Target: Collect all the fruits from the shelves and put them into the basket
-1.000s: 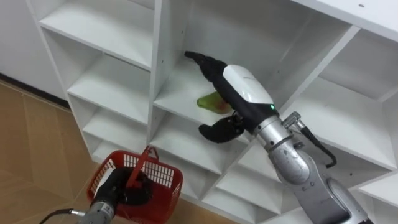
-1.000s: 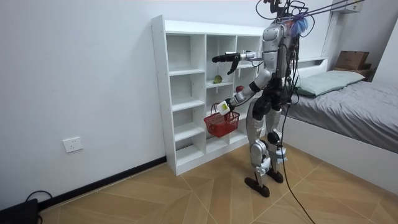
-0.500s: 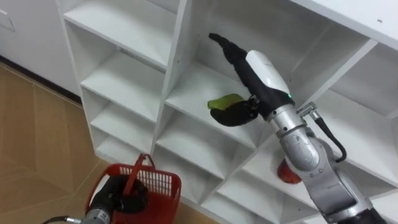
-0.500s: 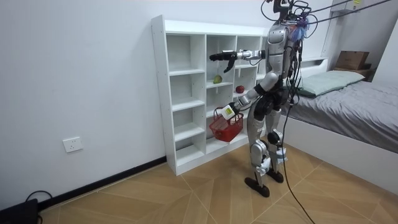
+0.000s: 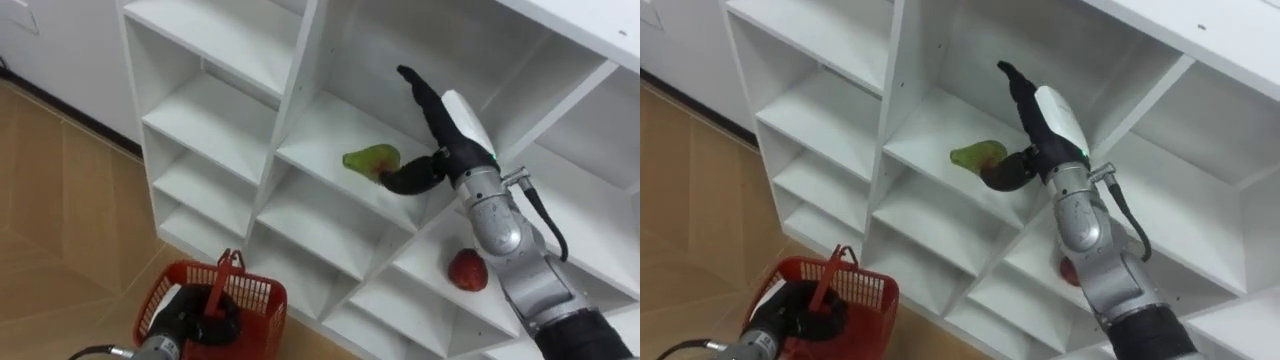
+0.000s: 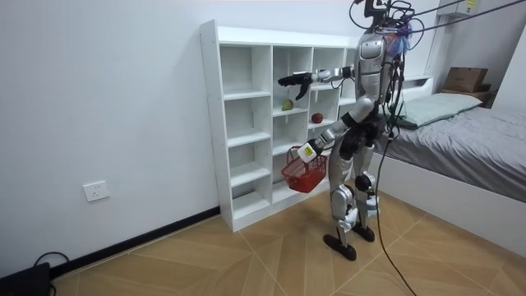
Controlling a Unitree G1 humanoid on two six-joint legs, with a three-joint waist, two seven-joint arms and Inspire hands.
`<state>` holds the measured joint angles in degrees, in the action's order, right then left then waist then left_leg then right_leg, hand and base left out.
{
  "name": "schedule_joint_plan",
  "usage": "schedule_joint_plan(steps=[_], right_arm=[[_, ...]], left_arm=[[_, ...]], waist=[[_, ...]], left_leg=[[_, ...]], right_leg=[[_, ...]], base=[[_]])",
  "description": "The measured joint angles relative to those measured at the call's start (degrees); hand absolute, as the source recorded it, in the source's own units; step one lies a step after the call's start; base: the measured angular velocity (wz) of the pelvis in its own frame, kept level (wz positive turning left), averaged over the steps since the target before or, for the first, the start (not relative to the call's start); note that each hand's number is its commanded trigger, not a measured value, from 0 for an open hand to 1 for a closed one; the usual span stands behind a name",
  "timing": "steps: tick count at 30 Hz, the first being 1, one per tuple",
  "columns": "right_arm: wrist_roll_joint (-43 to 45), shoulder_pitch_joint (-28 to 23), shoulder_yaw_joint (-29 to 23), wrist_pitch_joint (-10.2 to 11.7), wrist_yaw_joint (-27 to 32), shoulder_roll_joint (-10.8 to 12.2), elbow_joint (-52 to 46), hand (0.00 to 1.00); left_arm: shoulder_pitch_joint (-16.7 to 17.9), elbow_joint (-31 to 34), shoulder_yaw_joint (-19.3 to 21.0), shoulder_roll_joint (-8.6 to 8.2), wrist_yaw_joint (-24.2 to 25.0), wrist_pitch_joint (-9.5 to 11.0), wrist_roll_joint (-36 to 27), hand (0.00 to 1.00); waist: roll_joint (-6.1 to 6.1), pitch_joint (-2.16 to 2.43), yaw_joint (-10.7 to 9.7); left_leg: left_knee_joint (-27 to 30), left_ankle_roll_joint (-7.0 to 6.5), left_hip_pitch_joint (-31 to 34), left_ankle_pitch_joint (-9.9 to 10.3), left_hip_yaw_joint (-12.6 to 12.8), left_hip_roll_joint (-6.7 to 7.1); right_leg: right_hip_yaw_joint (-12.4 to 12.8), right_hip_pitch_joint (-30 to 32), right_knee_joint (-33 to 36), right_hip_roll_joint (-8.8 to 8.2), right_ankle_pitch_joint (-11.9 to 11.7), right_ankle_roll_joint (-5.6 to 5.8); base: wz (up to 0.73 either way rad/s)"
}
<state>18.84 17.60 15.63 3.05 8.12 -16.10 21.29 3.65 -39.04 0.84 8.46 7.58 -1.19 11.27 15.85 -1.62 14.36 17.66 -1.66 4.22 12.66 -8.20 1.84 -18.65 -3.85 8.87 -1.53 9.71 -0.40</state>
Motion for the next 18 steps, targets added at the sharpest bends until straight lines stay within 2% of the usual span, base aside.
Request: schedule_joint_plan(steps=[2, 8, 15, 18], right_arm=[[-0.39, 1.07, -0.08, -0.28, 0.00, 0.00, 1.50, 0.00], [-0.67, 1.72, -0.10, -0.67, 0.00, 0.00, 3.20, 0.00], [-1.68, 3.29, -0.20, -0.88, -0.15, -0.02, 6.92, 0.00], [-3.06, 3.29, -0.15, -1.65, -0.95, -0.01, 7.40, 0.00]], left_arm=[[0.06, 0.00, 0.03, 0.06, 0.45, -0.51, 0.80, 1.00], [0.05, 0.15, 0.02, 0.34, 0.78, -0.63, 0.80, 1.00], [-0.06, 0.15, -0.09, 0.25, 0.99, -1.02, 0.77, 1.00], [-0.09, 0.15, -0.11, 0.25, 1.04, -1.26, 0.76, 1.00]], waist=[[-0.04, -0.15, 0.08], [-0.02, -0.14, 0.23], [-0.30, -0.36, 0.27], [-0.40, -0.43, 1.10]], left_leg=[[0.44, 0.00, 0.64, 0.01, -0.20, 0.07], [0.90, 0.11, 1.59, 0.08, -0.79, 0.11], [0.78, 0.14, 2.19, 0.12, -1.55, 0.27], [0.79, 0.14, 2.33, 0.11, -1.57, 0.35]], right_leg=[[-0.22, 0.28, -0.02, -0.01, -0.02, -0.02], [-0.36, 0.82, 0.00, 0.10, -0.04, -0.06], [-0.42, 1.18, 0.04, 0.08, -0.03, -0.05], [-0.40, 1.50, 0.21, 0.05, -0.03, -0.05]], base=[[0.07], [0.04], [0.03], [0.00]])
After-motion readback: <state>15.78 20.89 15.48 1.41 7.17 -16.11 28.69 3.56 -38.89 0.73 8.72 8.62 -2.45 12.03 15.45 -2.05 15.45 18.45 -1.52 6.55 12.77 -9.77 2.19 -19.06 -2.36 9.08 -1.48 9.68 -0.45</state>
